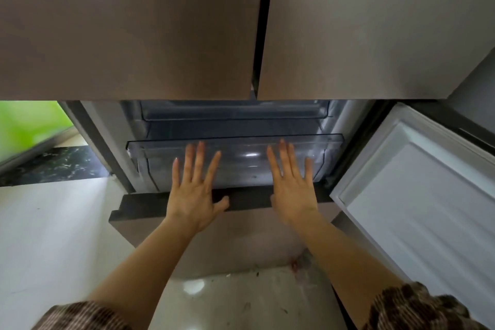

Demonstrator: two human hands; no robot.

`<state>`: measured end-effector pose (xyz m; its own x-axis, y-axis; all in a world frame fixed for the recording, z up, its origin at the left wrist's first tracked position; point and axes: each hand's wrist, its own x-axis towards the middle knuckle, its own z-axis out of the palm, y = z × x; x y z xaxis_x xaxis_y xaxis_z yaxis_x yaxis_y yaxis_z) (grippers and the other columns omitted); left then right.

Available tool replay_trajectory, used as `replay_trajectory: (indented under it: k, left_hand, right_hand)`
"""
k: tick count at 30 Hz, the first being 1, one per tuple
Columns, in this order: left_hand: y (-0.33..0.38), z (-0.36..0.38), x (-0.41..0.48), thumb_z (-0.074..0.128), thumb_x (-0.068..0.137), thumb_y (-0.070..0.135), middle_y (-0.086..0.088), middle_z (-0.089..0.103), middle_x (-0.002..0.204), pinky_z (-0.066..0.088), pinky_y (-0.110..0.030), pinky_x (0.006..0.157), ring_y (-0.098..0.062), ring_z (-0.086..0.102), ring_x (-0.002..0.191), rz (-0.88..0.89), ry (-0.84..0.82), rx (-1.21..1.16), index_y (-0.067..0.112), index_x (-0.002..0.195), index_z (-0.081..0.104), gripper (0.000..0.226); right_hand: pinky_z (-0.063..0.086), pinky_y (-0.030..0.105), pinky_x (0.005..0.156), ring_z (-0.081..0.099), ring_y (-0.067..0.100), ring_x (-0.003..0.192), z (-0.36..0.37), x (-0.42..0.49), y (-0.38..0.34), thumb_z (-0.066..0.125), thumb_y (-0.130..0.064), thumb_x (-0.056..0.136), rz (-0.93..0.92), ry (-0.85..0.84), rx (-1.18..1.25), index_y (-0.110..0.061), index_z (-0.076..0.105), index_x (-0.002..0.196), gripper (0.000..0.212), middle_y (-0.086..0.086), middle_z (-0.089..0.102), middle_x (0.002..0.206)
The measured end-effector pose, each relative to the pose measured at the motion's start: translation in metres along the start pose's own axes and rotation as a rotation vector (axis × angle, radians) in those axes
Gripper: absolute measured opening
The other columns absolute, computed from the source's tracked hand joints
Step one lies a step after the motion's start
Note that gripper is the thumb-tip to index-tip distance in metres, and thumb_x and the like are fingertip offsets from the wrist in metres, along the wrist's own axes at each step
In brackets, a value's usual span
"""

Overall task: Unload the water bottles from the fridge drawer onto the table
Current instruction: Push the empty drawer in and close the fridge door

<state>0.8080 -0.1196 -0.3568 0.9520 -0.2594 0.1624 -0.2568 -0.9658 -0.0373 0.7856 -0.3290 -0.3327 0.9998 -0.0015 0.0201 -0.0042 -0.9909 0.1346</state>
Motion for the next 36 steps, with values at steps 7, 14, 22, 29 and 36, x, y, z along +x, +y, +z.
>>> replay_trajectory:
  k: [7,14,22,29,36]
  left_hand:
    - [-0.013,0.007,0.05,0.039,0.082,0.074,-0.011,-0.048,0.145,-0.03,-0.047,0.108,-0.03,-0.044,0.134,0.013,-0.01,-0.044,0.026,0.145,-0.031,0.105]
    - [-0.008,0.014,0.067,0.035,0.084,0.073,-0.013,-0.059,0.134,-0.032,-0.047,0.105,-0.031,-0.056,0.122,-0.044,-0.09,-0.05,0.026,0.123,-0.056,0.11]
    - [0.015,-0.021,0.048,0.033,0.087,0.071,-0.017,-0.046,0.145,-0.017,-0.052,0.111,-0.034,-0.033,0.139,-0.063,-0.14,-0.064,0.02,0.146,-0.029,0.099]
    - [0.073,-0.083,0.005,0.039,0.095,0.054,-0.017,-0.018,0.158,0.0,-0.043,0.12,-0.032,-0.018,0.146,0.041,-0.167,-0.215,0.018,0.152,-0.011,0.084]
    - [0.188,-0.149,-0.073,0.042,0.097,0.045,-0.013,-0.009,0.161,0.004,-0.042,0.12,-0.028,-0.012,0.148,0.209,-0.093,-0.317,0.018,0.154,-0.001,0.076]
  right_hand:
    - [-0.016,0.052,0.114,-0.037,0.031,0.137,0.001,0.049,-0.004,0.055,-0.019,0.09,-0.012,0.014,0.011,-0.015,-0.046,0.132,0.109,0.013,-0.048,0.144]
    - [-0.023,0.052,0.109,-0.04,0.037,0.132,0.009,0.065,-0.012,0.044,-0.014,0.095,0.022,0.037,-0.032,-0.005,-0.047,0.129,0.097,0.019,-0.053,0.136]
    - [-0.017,0.055,0.111,-0.026,0.028,0.145,-0.023,0.032,0.007,0.053,-0.025,0.092,-0.014,0.019,-0.015,-0.019,-0.024,0.148,0.096,0.009,-0.032,0.156]
    - [-0.007,0.051,0.117,-0.012,0.021,0.149,-0.074,-0.067,0.065,0.051,-0.024,0.094,0.073,-0.004,0.113,-0.018,-0.004,0.154,0.082,0.006,-0.012,0.162]
    - [-0.006,0.048,0.118,-0.01,0.019,0.15,-0.123,-0.202,0.148,0.044,-0.033,0.098,0.149,0.052,0.099,-0.023,0.001,0.154,0.072,0.002,-0.008,0.163]
